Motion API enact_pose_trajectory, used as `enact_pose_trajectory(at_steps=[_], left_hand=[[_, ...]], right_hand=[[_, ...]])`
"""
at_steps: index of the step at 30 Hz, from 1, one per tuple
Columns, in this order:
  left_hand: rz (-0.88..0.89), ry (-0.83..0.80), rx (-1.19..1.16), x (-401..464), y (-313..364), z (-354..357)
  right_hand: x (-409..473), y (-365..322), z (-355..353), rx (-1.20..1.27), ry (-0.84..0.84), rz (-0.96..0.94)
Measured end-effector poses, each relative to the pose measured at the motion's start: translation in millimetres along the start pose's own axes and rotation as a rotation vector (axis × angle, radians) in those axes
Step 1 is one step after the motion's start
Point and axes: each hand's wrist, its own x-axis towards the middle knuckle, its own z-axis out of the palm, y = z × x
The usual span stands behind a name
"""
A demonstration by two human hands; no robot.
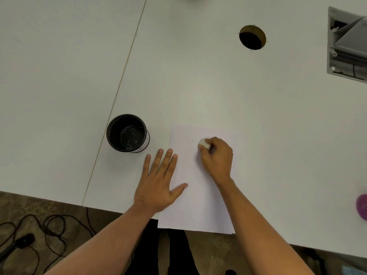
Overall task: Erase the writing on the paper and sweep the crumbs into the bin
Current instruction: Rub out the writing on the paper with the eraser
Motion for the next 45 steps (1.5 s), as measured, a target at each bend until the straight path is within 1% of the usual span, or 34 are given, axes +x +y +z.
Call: enact_pose_trajectory(at_steps=[3,6,7,8,11,12,14,16,17,19,20,21,22,25,27,29,31,33,35,39,41,43,45], left_hand=[[0.003,0.0,-0.004,-0.2,-0.1,1.1],[0.014,-0.013,-0.005,0.2,-1.7,1.1],[0.018,-0.013,-0.005,0.5,-1.4,1.0],[0.014,-0.003,-0.006,0.7,-1.2,1.3],[0.004,0.018,-0.008,0.0,-0.1,1.6],[0.002,0.025,-0.008,0.1,0.0,1.2],[0.007,0.033,-0.004,0.3,-1.1,1.3],[0.011,0.031,-0.007,0.0,-1.2,2.0],[0.014,0.023,-0.006,0.0,-1.0,1.7],[0.015,0.006,-0.003,0.2,-1.5,1.3],[0.015,0.005,0.001,0.2,-1.7,1.9],[0.011,0.008,0.005,-0.3,-1.5,2.6],[0.007,0.011,0.007,-0.5,-1.1,2.4],[0.003,0.012,0.01,-0.1,-0.5,1.5],[-0.001,0.017,0.015,0.4,-0.3,1.6],[-0.001,0.017,0.004,-0.1,-0.2,1.9],[0.006,0.004,0.005,0.0,-1.5,2.1],[0.013,-0.002,0.004,0.2,-2.2,2.5],[0.001,0.017,-0.003,0.1,-1.1,2.6],[-0.007,0.026,0.001,0.0,-1.0,2.1],[-0.01,0.021,0.0,0.2,-1.3,1.5],[-0.01,0.027,-0.007,0.2,-1.2,1.7],[-0.003,0.022,-0.012,0.3,-1.1,1.6]], right_hand=[[-20.1,-3.5,1.9,-0.031,-0.007,-0.066],[-67.0,-9.9,6.5,-0.06,-0.167,-0.188],[-70.1,-8.6,6.1,-0.064,-0.184,-0.201],[-62.9,-7.5,6.0,-0.065,-0.167,-0.191],[-19.1,-4.9,4.5,-0.05,-0.046,-0.096],[-8.2,-4.3,4.4,-0.046,-0.039,-0.081],[-7.8,-4.5,5.9,-0.045,-0.026,-0.064],[-27.1,-5.5,7.1,-0.018,-0.005,-0.054],[-41.7,-5.6,8.0,-0.017,-0.026,-0.078],[-66.6,-6.9,8.8,-0.034,-0.139,-0.145],[-68.9,-6.0,7.9,-0.042,-0.181,-0.167],[-62.8,-5.1,6.5,-0.048,-0.188,-0.175],[-50.8,-4.6,5.2,-0.049,-0.162,-0.163],[-4.2,-4.2,0.0,0.006,-0.02,-0.041],[2.5,-6.4,1.8,0.022,0.008,-0.025],[-17.5,-12.4,5.7,0.014,-0.026,-0.08],[-47.7,-16.2,11.1,-0.001,-0.131,-0.174],[-59.2,-15.6,12.9,-0.005,-0.21,-0.22],[-41.2,-13.0,13.0,-0.002,-0.199,-0.208],[4.8,-9.8,11.3,0.037,-0.049,-0.094],[7.9,-12.0,13.0,0.061,0.018,-0.043],[-8.4,-16.6,16.6,0.057,-0.006,-0.082],[-36.4,-19.2,18.2,0.027,-0.119,-0.162]])
